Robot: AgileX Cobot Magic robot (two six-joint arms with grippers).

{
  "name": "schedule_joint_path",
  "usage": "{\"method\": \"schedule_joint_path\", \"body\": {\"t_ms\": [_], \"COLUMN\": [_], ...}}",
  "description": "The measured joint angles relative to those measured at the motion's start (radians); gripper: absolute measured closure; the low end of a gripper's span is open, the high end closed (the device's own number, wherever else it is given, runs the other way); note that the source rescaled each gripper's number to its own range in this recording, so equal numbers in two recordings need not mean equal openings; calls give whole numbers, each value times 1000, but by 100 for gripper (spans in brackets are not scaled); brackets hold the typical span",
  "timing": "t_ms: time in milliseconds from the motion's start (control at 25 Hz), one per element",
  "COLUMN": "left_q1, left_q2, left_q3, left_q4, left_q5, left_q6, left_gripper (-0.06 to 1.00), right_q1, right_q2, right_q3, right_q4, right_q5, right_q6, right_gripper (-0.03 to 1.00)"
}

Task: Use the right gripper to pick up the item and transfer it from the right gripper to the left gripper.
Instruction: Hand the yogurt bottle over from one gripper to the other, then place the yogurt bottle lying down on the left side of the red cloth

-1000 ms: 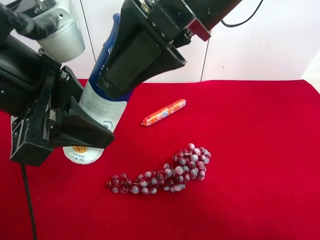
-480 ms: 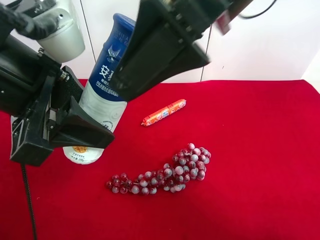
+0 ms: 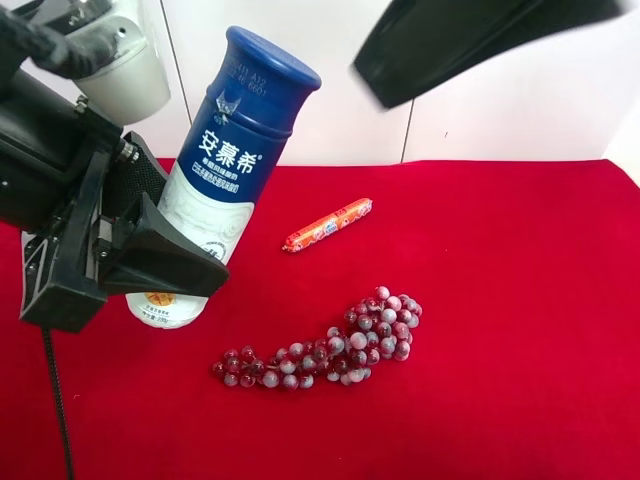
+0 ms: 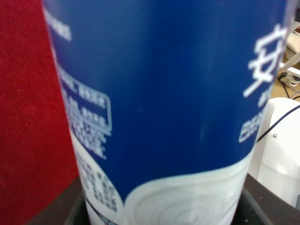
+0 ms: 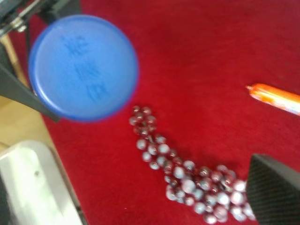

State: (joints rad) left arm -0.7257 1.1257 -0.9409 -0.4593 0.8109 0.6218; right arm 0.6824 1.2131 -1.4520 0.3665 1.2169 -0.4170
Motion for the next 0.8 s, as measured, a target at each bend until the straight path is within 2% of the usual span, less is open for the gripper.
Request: {"method": "schedule_joint_path", "body": {"t_ms": [200, 280, 360, 480, 600, 800], "left_q1": [0, 0, 0, 0, 0, 0], "left_q2": [0, 0, 0, 0, 0, 0], "left_q3": [0, 0, 0, 0, 0, 0], "left_q4": [0, 0, -1, -1, -1, -2], "left_q5": [0, 0, 0, 0, 0, -1], "left_q6": [0, 0, 0, 0, 0, 0], "left_gripper": [87, 87, 87, 87, 87, 87], "right_q1": [0, 1, 1, 1, 1, 2], "right_q2": [-158, -237, -367, -462, -656, -862], "right_q3": [78, 175, 338, 425, 599, 750], "right_q4": [-53, -57, -85, -106, -158, -233], "right_q5": [-2, -2, 6, 7, 7, 8], "right_q6": [116, 142, 177, 206, 264, 323], "right_gripper": [-3, -3, -3, -3, -3, -3]}}
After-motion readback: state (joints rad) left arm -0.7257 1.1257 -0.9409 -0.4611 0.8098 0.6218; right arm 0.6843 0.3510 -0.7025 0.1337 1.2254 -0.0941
